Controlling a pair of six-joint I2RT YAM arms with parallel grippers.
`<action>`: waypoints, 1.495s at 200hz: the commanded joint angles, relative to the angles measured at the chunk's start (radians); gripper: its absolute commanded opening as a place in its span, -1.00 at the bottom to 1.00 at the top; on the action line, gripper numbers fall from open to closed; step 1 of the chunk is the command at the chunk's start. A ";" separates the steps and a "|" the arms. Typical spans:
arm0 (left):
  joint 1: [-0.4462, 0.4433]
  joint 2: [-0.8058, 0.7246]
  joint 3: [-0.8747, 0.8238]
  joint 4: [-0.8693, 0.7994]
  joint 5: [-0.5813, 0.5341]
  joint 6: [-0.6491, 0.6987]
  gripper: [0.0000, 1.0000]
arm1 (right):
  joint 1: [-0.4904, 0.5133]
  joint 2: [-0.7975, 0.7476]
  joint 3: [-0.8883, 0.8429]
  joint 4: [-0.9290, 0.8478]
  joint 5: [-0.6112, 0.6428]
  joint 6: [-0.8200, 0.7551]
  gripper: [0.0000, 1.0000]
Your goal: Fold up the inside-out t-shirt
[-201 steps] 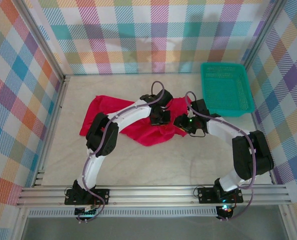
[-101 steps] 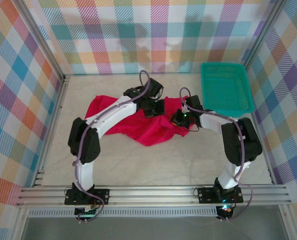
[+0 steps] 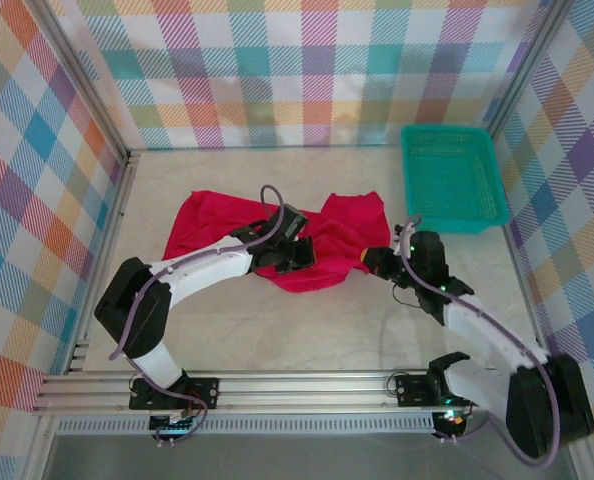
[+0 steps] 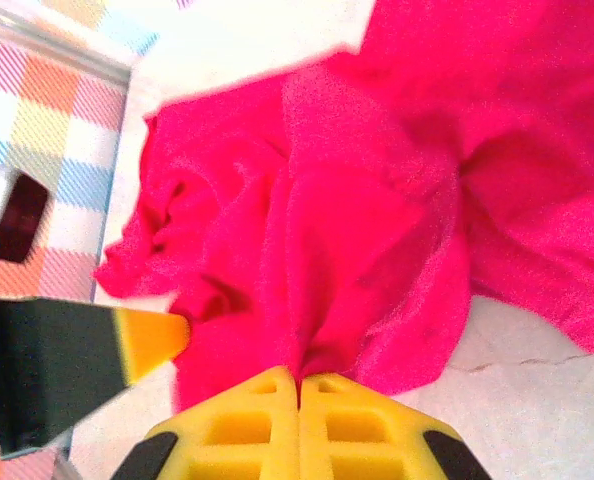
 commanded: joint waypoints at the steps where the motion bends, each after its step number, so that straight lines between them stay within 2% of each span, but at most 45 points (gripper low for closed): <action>1: -0.007 -0.026 -0.022 0.060 -0.084 0.001 -1.00 | -0.011 -0.112 -0.030 0.016 0.122 -0.038 -1.00; 40: -0.012 -0.067 -0.034 0.059 -0.102 0.013 -1.00 | -0.016 -0.219 -0.078 -0.084 0.295 -0.003 -1.00; 57: -0.020 -0.080 -0.038 0.059 -0.095 0.013 -1.00 | -0.022 -0.224 -0.092 -0.123 0.325 0.019 -1.00; 70: -0.027 -0.083 -0.041 0.101 -0.085 0.015 -1.00 | -0.022 -0.220 -0.107 -0.133 0.337 0.037 -0.74; 92: -0.052 -0.086 -0.039 0.111 -0.087 0.040 -1.00 | -0.023 -0.197 -0.112 -0.178 0.367 0.071 -0.60; 97: -0.057 -0.087 -0.038 0.109 -0.091 0.049 -0.90 | -0.023 -0.185 -0.105 -0.194 0.375 0.075 -0.54; 113: -0.063 -0.087 -0.022 0.078 -0.111 0.065 -0.34 | -0.022 -0.132 -0.060 -0.234 0.359 0.067 -0.32; 121: -0.062 -0.087 -0.002 -0.006 -0.139 0.076 -0.08 | -0.021 -0.100 -0.034 -0.232 0.326 0.049 -0.25; 137: -0.046 -0.088 0.049 -0.131 -0.214 0.102 -0.01 | -0.009 -0.025 0.025 -0.221 0.257 0.017 -0.18; 150: 0.002 -0.100 0.064 -0.193 -0.230 0.107 0.02 | 0.015 0.046 0.075 -0.214 0.212 -0.014 -0.15; 162: 0.069 -0.119 0.052 -0.210 -0.199 0.110 0.03 | 0.051 0.120 0.116 -0.211 0.192 -0.040 -0.13; 184: 0.246 -0.144 0.003 -0.214 -0.089 0.113 0.03 | 0.127 0.232 0.165 -0.193 0.154 -0.058 -0.11; 206: 0.437 -0.134 -0.038 -0.225 0.027 0.110 0.03 | 0.198 0.332 0.207 -0.192 0.123 -0.078 0.03; 224: 0.549 -0.121 -0.066 -0.220 0.067 0.115 0.03 | 0.229 0.416 0.249 -0.225 0.135 -0.093 0.10; 243: 0.622 -0.106 -0.079 -0.220 0.074 0.121 0.04 | 0.231 0.478 0.273 -0.223 0.155 -0.088 0.09; 252: 0.649 -0.098 -0.083 -0.220 0.072 0.119 0.05 | 0.231 0.498 0.284 -0.219 0.159 -0.094 0.00; 283: 0.746 -0.076 -0.097 -0.204 0.113 0.105 0.08 | 0.231 0.490 0.337 -0.252 0.139 -0.134 -1.00; 299: 0.778 -0.077 -0.091 -0.214 0.102 0.112 0.10 | 0.231 0.411 0.354 -0.310 0.176 -0.167 -1.00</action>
